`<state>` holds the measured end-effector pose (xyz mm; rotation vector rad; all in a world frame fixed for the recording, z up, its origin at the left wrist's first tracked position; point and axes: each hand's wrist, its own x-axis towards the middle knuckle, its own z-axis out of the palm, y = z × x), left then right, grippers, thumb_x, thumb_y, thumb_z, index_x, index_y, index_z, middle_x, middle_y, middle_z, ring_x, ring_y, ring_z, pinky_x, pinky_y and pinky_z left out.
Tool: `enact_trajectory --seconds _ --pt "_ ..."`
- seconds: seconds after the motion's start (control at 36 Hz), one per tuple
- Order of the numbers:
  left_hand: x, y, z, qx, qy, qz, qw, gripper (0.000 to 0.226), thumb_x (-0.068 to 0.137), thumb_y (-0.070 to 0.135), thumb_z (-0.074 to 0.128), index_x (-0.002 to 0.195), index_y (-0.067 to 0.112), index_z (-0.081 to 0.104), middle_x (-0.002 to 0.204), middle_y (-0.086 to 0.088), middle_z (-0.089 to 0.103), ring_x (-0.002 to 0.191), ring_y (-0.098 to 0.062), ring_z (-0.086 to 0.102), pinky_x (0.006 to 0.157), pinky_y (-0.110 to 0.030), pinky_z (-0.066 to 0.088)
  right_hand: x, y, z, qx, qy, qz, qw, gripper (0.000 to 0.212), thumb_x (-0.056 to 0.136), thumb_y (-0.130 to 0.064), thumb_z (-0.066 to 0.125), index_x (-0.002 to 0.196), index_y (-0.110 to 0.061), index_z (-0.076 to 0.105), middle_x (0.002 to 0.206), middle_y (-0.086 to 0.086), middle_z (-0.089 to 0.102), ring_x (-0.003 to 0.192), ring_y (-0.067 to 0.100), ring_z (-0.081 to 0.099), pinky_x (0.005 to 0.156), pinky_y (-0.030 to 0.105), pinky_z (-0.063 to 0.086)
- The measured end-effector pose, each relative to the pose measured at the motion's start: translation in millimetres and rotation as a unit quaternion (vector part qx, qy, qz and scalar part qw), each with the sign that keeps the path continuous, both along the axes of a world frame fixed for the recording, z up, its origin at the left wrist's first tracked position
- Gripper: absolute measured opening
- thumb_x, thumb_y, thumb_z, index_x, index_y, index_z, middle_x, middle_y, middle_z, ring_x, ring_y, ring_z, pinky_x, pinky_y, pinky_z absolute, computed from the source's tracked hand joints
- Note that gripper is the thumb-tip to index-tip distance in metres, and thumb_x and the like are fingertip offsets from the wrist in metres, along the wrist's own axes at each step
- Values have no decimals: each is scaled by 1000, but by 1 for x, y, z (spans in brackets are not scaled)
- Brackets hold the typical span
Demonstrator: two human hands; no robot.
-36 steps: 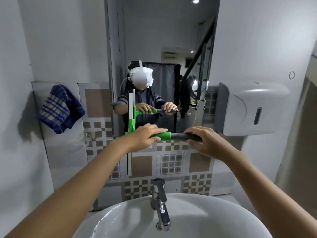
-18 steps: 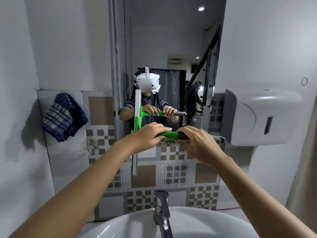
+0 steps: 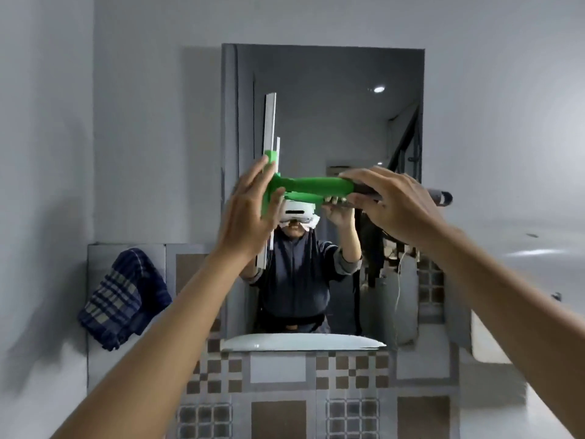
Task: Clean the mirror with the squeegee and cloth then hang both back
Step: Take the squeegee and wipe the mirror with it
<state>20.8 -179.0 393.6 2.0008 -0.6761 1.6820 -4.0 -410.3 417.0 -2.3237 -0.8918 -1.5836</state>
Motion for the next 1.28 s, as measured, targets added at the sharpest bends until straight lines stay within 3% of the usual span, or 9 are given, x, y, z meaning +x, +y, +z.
enact_trajectory --seconds 0.14,0.28,0.36,0.44,0.58,0.67,0.86,1.03,1.28 --pt "25 29 -16 -132 79 22 988 54 99 37 26 145 12 15 155 -3 13 142 -11 9 114 -25 7 15 7 47 1 -30 -6 1000 35 91 -25 53 125 -26 52 105 -3 64 82 9 51 83 37 46" --pt "62 34 -62 -112 138 22 984 53 97 30 34 142 5 24 152 -7 21 141 -23 19 115 -39 22 34 23 81 -2 -14 -23 1000 35 93 -28 50 128 -30 48 111 -3 62 94 16 56 93 41 42" --pt "78 31 -81 -73 150 55 985 63 95 45 25 146 12 12 156 0 3 143 -11 2 115 -32 20 42 35 94 -12 -7 -30 999 37 93 -28 48 129 -32 47 112 -1 61 98 18 56 96 42 40" --pt "83 26 -89 -52 142 81 985 65 94 35 39 146 13 6 156 0 -8 142 -11 -6 110 -23 23 46 47 105 -23 -5 -35 999 36 93 -27 46 129 -31 48 115 0 60 103 20 55 95 40 37" --pt "90 27 -92 -31 133 120 983 73 94 33 45 146 14 -3 154 1 -16 141 -10 -11 104 -6 -1 52 65 123 -43 -12 -53 998 34 95 -26 41 129 -30 48 108 3 59 100 21 54 90 38 36" --pt "94 30 -93 -24 130 133 982 75 93 37 43 145 15 -6 154 1 -16 142 -11 -11 93 6 -5 54 76 131 -38 -7 -52 998 35 96 -26 40 129 -32 47 107 3 58 100 23 54 88 37 35" --pt "95 35 -96 -5 114 138 984 76 93 44 38 144 18 -12 152 3 -25 137 -5 -24 111 -15 2 54 94 141 -53 18 -59 997 38 96 -25 40 133 -33 45 116 3 57 108 23 51 89 36 33" --pt "90 33 -93 -1 111 142 984 75 93 45 35 144 15 -11 151 1 -24 135 -5 -24 98 -1 -13 52 101 143 -57 18 -67 996 36 96 -24 40 130 -32 48 118 1 59 106 23 52 82 34 31" --pt "92 35 -95 -8 119 133 984 76 94 42 40 142 18 -15 151 2 -24 138 -8 -20 110 -18 -3 38 103 148 -69 39 -79 994 36 96 -22 39 129 -31 49 93 -3 52 85 16 44 82 35 35"
